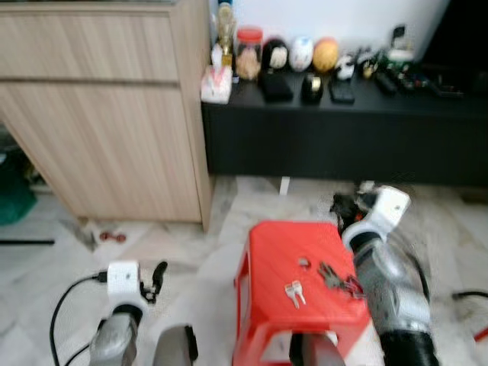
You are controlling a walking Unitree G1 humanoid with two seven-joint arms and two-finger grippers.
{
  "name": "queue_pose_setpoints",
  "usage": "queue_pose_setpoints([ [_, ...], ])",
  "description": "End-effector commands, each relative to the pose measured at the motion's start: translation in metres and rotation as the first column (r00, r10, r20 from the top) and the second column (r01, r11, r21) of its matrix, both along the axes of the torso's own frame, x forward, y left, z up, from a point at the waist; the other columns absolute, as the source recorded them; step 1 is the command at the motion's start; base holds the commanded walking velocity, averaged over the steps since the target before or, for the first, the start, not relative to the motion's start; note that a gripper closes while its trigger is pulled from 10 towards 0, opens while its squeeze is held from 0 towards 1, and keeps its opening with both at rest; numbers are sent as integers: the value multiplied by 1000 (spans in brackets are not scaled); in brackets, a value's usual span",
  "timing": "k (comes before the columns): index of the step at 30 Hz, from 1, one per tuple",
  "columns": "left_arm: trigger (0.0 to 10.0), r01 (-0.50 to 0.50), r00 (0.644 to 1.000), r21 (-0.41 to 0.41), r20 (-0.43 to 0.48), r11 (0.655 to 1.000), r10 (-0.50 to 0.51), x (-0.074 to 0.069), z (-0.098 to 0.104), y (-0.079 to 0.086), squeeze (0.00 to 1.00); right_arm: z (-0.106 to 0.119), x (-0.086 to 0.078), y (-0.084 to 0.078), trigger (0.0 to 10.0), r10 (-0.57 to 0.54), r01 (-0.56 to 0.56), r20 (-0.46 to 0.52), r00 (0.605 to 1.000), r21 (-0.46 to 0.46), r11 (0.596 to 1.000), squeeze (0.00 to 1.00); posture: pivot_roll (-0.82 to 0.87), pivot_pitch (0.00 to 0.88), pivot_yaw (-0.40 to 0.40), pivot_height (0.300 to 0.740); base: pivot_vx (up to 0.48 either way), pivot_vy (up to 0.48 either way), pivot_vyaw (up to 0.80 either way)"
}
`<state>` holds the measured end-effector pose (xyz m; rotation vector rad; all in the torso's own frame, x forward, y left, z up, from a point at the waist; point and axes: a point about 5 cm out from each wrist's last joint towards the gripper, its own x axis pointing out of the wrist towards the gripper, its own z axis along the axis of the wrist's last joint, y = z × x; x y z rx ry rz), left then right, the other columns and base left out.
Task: Hang keys on a hook
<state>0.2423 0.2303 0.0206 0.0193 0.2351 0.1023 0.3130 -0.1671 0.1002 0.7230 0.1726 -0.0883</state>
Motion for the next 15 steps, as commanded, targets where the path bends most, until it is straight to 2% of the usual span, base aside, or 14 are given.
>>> queue_pose_setpoints([
  [1,10000,13,1000,-6,-7,1000,-13,-1,-3,-5,0,1,2,-5,10000,-83,89,-34,996,310,946,0,-26,0,-52,600,0,0,0],
  [2,10000,12,1000,-5,-8,1000,-12,-2,-3,-5,0,6,2,-9,10000,-1,1,8,1000,-68,998,0,-23,0,-49,600,0,0,0],
  [3,10000,11,1000,-5,-8,1000,-11,-2,-3,-4,0,9,2,-9,10000,51,-44,19,998,-266,963,0,-23,0,-49,600,0,0,0],
  [4,10000,10,1000,-5,-9,1000,-10,-2,-4,-4,0,12,2,-7,10000,108,-86,18,994,-477,875,0,-25,0,-50,600,0,0,0],
  [5,10000,10,1000,-5,-11,1000,-10,-3,-4,-4,0,16,1,-6,10000,140,-91,30,990,-622,778,0,-24,0,-50,600,0,0,0],
  [6,10000,9,1000,-5,-10,1000,-9,-3,-4,-4,0,19,1,-8,10000,73,-19,87,994,-509,861,0,-21,0,-51,600,0,0,0],
  [7,10000,8,1000,-5,-10,1000,-9,-3,-4,-4,0,20,1,-11,10000,40,14,101,994,-484,875,0,-23,0,-52,600,0,0,0],
  [8,10000,7,1000,-5,-10,1000,-7,-3,-4,-4,0,19,1,-11,10000,38,20,103,994,-509,861,0,-24,0,-53,600,0,0,0],
  [9,10000,4,1000,-5,-9,1000,-4,-3,-4,-4,0,18,0,-9,10000,82,-7,98,992,-598,801,0,-21,0,-52,600,0,0,0],
  [10,10000,4,1000,-5,-9,1000,-4,-3,-4,-4,0,18,0,-9,10000,82,-7,98,992,-598,801,0,-21,0,-52,600,0,0,0],
  [12,10000,4,1000,-4,-8,1000,-4,-3,-4,-4,0,16,-1,-7,10000,84,-18,94,992,-556,831,0,-19,0,-53,600,0,0,0],
  [14,10000,3,1000,-5,-6,1000,-3,-3,-3,-4,0,9,-3,-4,10000,69,-32,63,996,-467,883,0,-21,0,-53,600,0,0,0],
  [15,10000,3,1000,-5,-6,1000,-3,-2,-3,-4,0,9,-4,-3,10000,79,-35,70,994,-487,873,0,-21,0,-53,600,0,0,0],
])
